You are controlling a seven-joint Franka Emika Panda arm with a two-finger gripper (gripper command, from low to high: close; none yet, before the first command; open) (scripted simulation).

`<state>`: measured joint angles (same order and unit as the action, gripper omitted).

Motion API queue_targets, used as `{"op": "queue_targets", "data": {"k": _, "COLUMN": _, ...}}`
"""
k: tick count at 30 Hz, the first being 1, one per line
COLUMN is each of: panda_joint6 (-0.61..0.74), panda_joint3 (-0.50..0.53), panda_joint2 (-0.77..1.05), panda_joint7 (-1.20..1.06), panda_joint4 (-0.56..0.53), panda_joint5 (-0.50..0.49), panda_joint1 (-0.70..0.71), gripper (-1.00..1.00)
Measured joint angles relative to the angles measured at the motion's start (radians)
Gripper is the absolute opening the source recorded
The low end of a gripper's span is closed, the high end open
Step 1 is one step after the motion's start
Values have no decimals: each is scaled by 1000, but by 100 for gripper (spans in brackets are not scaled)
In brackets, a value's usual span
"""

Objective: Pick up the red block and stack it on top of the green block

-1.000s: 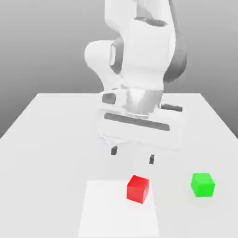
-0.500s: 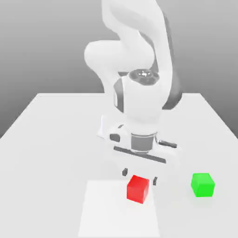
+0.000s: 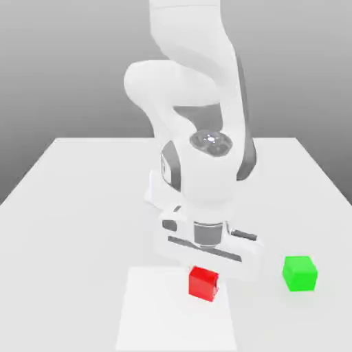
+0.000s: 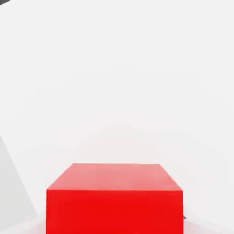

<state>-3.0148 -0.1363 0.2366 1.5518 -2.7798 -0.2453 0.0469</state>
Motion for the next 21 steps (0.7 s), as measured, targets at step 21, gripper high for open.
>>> {"op": "queue_targets", "data": {"k": 21, "panda_joint6": 257, "panda_joint3": -195, "panda_joint2": -266, "panda_joint7": -157, "panda_joint4": -2, "panda_joint5": 268, "panda_joint1": -39, "gripper": -100}}
